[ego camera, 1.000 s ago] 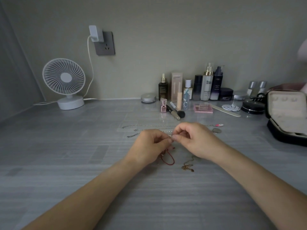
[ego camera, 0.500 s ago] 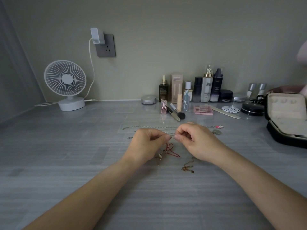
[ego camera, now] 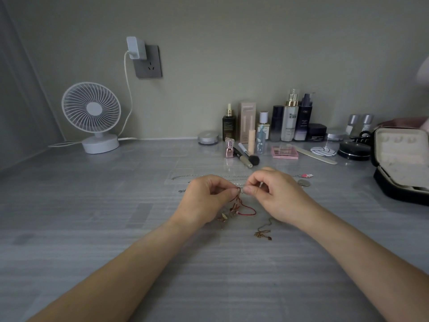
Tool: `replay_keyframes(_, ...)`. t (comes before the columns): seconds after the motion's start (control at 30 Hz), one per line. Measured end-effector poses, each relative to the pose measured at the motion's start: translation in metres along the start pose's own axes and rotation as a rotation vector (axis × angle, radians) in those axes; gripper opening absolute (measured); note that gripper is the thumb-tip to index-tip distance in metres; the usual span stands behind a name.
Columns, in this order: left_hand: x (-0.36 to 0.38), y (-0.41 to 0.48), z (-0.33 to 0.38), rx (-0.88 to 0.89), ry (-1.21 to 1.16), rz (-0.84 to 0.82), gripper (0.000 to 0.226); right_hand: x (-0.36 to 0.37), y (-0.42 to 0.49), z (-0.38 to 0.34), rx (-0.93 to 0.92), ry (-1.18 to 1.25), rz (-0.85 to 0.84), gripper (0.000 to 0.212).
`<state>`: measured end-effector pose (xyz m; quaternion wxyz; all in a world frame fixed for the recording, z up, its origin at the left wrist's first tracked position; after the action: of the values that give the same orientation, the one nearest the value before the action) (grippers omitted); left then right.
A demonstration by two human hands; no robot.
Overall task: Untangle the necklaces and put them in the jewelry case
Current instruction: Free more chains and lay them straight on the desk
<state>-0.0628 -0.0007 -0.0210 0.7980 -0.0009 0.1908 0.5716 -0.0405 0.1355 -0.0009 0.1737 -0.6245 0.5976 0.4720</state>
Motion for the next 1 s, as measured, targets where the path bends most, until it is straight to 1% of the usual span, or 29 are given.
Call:
replay_keyframes(0.23, -0.001, -0.001, -0.001, -0.005, 0.056, 0.03, 0.019, -0.01, 0.001, -0.001, -0.015, 0.074, 0.155, 0.009)
replay_keyframes(0.27, -0.001, -0.001, 0.0, -0.007, 0.072, 0.022, 0.018, -0.01, 0.001, -0.001, -0.019, 0.082, 0.144, 0.009)
replay_keyframes(0.37, -0.001, -0.002, 0.001, -0.011, 0.079, 0.018, 0.014, 0.002, 0.001, -0.003, -0.019, 0.034, -0.008, 0.01)
replay_keyframes(0.4, -0.002, -0.003, 0.001, -0.022, 0.068, 0.03, 0.013, 0.005, 0.001, -0.003, -0.017, 0.02, -0.034, 0.011)
replay_keyframes(0.5, -0.005, -0.002, 0.0, -0.036, 0.044, 0.077, 0.017, 0.001, 0.001, -0.002, -0.009, 0.052, 0.036, 0.014)
replay_keyframes(0.6, -0.009, -0.001, 0.0, -0.041, 0.038, 0.112, 0.021, 0.0, 0.002, 0.001, 0.022, 0.037, 0.025, 0.019)
replay_keyframes(0.83, -0.006, -0.001, -0.002, -0.06, 0.061, 0.093, 0.021, -0.009, 0.002, 0.001, 0.017, 0.056, 0.178, 0.015)
replay_keyframes(1.0, -0.006, -0.001, 0.0, -0.013, 0.01, 0.064, 0.017, -0.004, 0.001, -0.001, -0.007, 0.085, 0.106, 0.015)
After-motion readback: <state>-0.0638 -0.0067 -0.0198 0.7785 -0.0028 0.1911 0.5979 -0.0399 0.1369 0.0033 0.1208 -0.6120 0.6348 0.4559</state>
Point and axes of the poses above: each hand's wrist, its own y-axis towards the middle knuckle, its own x-axis out of the palm, z = x × y, the point moved 6 cm from there along y, towards the middle knuckle, and after that the axes turned 6 degrees about -z, right-handed, at the moved point
